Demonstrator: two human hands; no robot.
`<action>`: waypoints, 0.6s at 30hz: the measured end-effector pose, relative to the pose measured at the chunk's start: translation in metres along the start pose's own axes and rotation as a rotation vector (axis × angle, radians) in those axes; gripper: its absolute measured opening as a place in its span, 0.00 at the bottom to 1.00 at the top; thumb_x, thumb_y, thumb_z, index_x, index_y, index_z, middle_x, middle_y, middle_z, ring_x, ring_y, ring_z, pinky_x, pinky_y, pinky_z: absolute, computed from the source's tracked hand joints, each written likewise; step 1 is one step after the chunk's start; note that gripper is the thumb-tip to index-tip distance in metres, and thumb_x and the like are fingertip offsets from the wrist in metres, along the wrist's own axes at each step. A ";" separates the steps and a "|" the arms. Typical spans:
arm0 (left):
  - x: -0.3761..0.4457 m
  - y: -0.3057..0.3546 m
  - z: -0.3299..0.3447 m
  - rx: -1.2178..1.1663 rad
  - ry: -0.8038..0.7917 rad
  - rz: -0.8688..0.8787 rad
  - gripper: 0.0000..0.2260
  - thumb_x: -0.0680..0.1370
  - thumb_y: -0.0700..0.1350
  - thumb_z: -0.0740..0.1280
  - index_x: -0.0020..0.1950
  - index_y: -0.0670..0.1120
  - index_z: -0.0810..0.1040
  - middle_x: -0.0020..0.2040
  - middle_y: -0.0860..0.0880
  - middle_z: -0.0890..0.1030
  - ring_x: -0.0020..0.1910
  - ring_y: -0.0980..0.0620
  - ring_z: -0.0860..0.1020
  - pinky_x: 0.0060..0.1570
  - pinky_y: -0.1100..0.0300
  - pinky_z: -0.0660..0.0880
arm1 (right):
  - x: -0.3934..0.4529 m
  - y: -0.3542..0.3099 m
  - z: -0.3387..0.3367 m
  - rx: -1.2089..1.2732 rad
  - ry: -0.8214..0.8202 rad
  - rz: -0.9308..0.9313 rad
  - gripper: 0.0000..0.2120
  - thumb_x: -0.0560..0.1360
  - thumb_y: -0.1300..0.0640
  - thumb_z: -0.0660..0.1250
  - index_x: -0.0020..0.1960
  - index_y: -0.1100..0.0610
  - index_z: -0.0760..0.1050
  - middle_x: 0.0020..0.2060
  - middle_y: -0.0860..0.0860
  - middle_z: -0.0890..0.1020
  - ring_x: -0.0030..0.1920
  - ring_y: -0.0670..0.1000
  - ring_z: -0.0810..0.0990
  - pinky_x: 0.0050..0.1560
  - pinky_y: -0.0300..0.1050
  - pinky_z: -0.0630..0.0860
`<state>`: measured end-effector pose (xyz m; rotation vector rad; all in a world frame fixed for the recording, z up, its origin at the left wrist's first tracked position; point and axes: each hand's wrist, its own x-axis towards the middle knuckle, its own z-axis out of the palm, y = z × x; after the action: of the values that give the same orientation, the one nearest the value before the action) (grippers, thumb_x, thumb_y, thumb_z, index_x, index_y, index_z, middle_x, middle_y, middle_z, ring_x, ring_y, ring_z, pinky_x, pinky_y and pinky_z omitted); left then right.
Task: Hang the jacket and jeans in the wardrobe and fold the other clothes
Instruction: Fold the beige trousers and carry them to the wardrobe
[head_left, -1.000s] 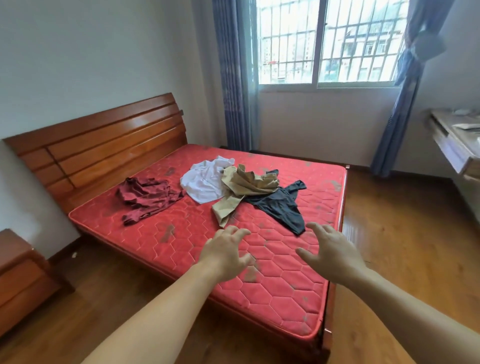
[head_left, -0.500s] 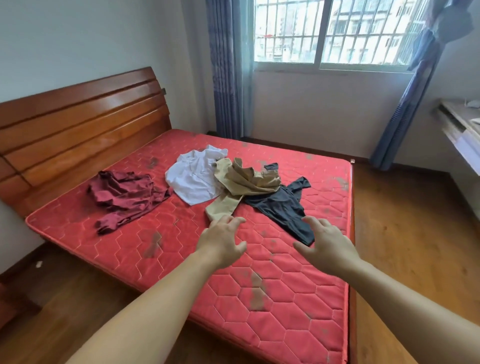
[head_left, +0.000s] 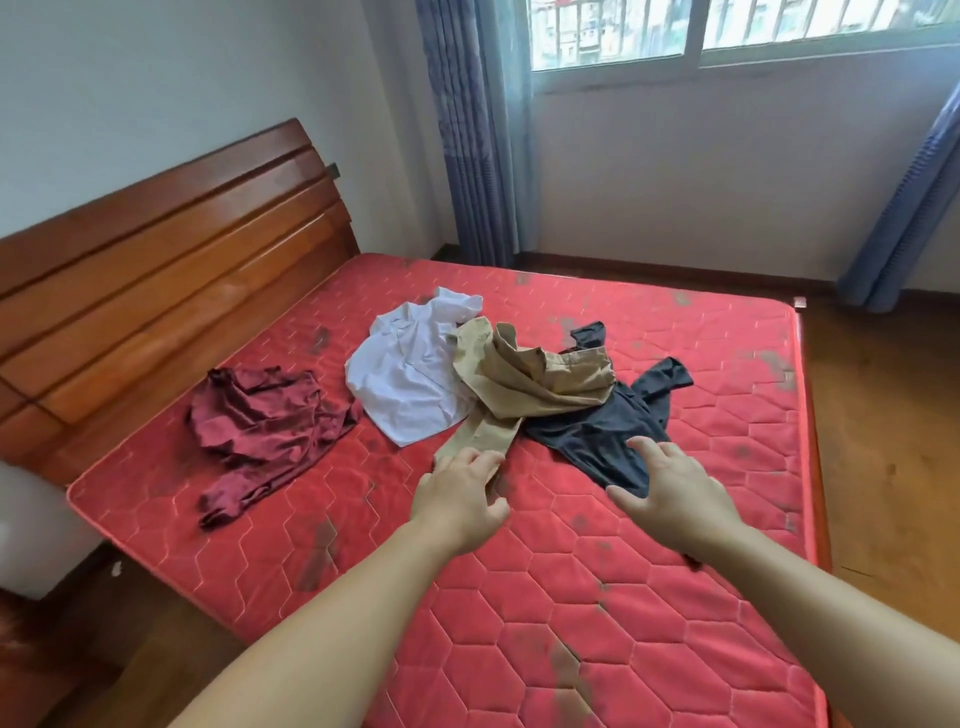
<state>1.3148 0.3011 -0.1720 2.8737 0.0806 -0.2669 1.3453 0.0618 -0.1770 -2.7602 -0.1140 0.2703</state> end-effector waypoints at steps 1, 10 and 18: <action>0.016 -0.005 0.001 0.004 -0.009 -0.018 0.25 0.76 0.54 0.63 0.73 0.57 0.65 0.70 0.54 0.68 0.68 0.49 0.67 0.65 0.51 0.68 | 0.018 -0.002 0.005 -0.011 -0.018 -0.005 0.33 0.74 0.36 0.63 0.75 0.46 0.58 0.68 0.49 0.69 0.67 0.54 0.70 0.61 0.53 0.71; 0.162 -0.078 0.065 0.007 -0.151 -0.156 0.25 0.76 0.52 0.63 0.73 0.56 0.64 0.69 0.52 0.69 0.68 0.47 0.67 0.63 0.50 0.69 | 0.163 -0.031 0.079 -0.110 -0.146 -0.024 0.30 0.74 0.38 0.62 0.72 0.47 0.61 0.65 0.50 0.71 0.65 0.56 0.71 0.59 0.53 0.70; 0.313 -0.176 0.201 0.055 -0.260 -0.173 0.23 0.76 0.50 0.63 0.71 0.53 0.66 0.68 0.49 0.72 0.67 0.46 0.70 0.61 0.51 0.68 | 0.293 -0.058 0.257 -0.131 -0.294 0.030 0.30 0.74 0.40 0.63 0.71 0.50 0.61 0.65 0.53 0.69 0.65 0.57 0.70 0.60 0.55 0.70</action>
<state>1.5733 0.4295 -0.4651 2.8604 0.2777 -0.6832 1.5775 0.2385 -0.4423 -2.8341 -0.1715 0.6984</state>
